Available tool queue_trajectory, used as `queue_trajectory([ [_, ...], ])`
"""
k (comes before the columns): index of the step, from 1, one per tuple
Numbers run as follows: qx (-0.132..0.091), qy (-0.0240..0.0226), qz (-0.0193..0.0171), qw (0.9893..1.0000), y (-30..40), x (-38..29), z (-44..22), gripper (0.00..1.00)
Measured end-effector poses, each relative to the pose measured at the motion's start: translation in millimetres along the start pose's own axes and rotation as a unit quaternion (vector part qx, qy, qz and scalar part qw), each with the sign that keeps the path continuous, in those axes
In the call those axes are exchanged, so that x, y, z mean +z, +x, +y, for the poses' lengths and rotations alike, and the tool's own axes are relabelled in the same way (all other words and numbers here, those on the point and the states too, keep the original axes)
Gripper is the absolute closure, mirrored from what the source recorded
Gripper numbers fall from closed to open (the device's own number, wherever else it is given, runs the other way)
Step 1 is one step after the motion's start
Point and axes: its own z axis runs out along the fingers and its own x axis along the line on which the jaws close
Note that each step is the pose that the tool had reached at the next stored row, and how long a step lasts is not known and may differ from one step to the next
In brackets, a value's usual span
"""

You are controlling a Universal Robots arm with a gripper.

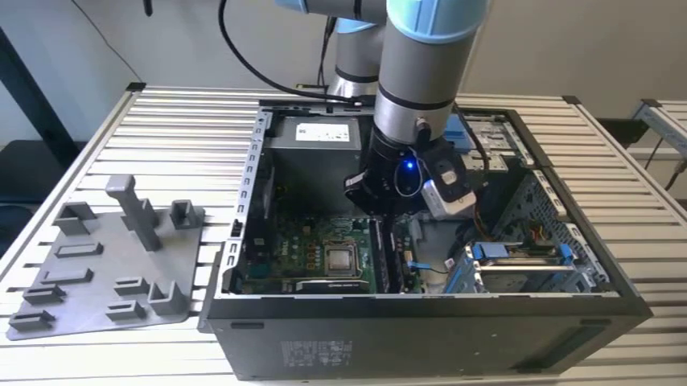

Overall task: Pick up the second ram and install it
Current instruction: 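Insert the second ram into the second slot, then press down the second ram until it locks into place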

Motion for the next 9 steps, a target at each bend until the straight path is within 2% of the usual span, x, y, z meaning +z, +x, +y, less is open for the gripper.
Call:
queue_trajectory([
  [6, 0.000, 0.0000, 0.0000, 1.0000, 0.0, -0.5, -0.1, 0.89],
  [9, -0.001, -0.0002, -0.0012, 1.0000, -0.1, -0.4, -0.1, 0.89],
])
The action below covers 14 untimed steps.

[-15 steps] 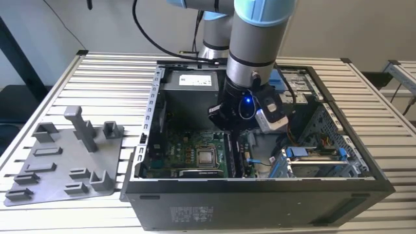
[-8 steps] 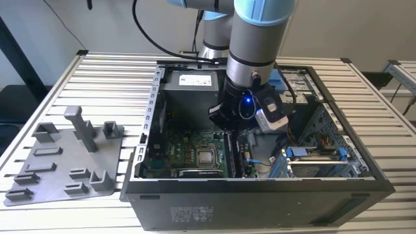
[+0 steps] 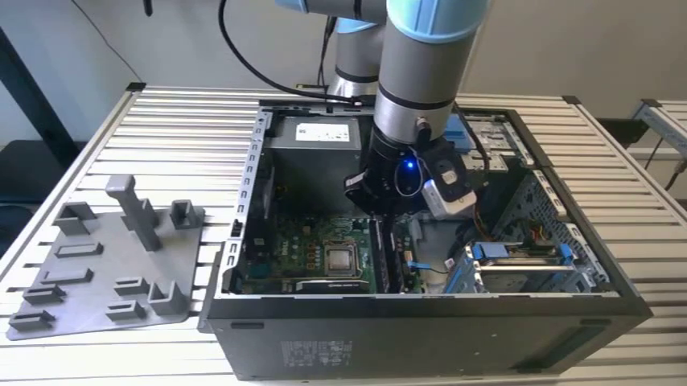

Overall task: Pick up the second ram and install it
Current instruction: 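Press down the second ram until it locks into place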

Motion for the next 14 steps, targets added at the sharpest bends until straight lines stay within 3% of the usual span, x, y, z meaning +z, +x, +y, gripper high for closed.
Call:
queue_trajectory([
  [8, -0.013, -0.0004, 0.0000, 0.9999, 0.0, -0.2, -0.4, 0.89],
  [11, -0.028, -0.0010, 0.0004, 0.9996, 0.0, -0.2, -0.5, 0.89],
  [14, -0.055, -0.0016, 0.0012, 0.9985, 0.0, -0.2, -0.5, 0.89],
])
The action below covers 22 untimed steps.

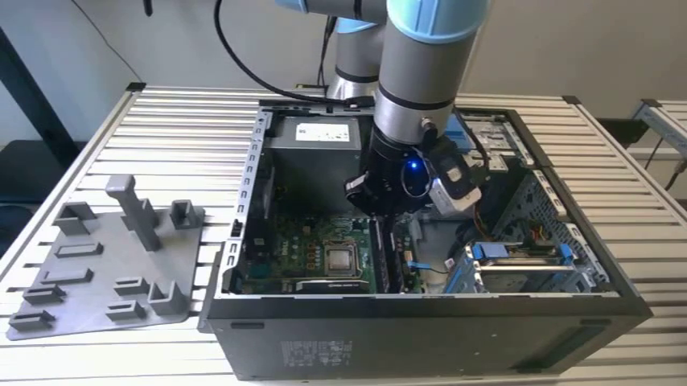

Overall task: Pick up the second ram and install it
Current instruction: 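Press down the second ram until it locks into place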

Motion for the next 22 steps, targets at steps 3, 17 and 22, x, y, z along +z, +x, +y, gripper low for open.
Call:
queue_trajectory([
  [3, -0.027, -0.0006, 0.0008, 0.9996, 0.0, 0.0, 0.0, 0.89],
  [17, -0.150, -0.0034, 0.0040, 0.9887, 0.0, 0.1, 0.0, 0.89],
  [22, -0.188, -0.0042, 0.0051, 0.9822, 0.0, 0.1, 0.0, 0.89],
])
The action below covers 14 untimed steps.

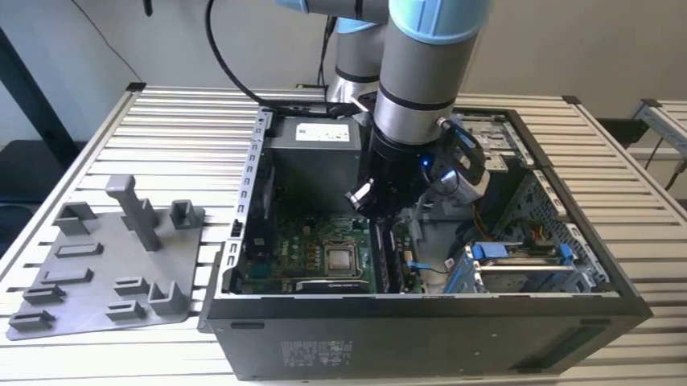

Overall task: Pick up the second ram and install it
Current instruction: 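Press down the second ram until it locks into place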

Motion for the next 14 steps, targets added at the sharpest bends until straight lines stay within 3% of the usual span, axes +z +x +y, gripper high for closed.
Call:
queue_trajectory([
  [8, -0.038, -0.0008, 0.0010, 0.9993, 0.0, 0.1, 0.0, 0.89],
  [11, -0.058, -0.0012, 0.0014, 0.9983, 0.0, 0.1, 0.0, 0.89],
  [14, -0.082, -0.0012, 0.0010, 0.9966, 0.0, 0.3, 0.0, 0.89],
])
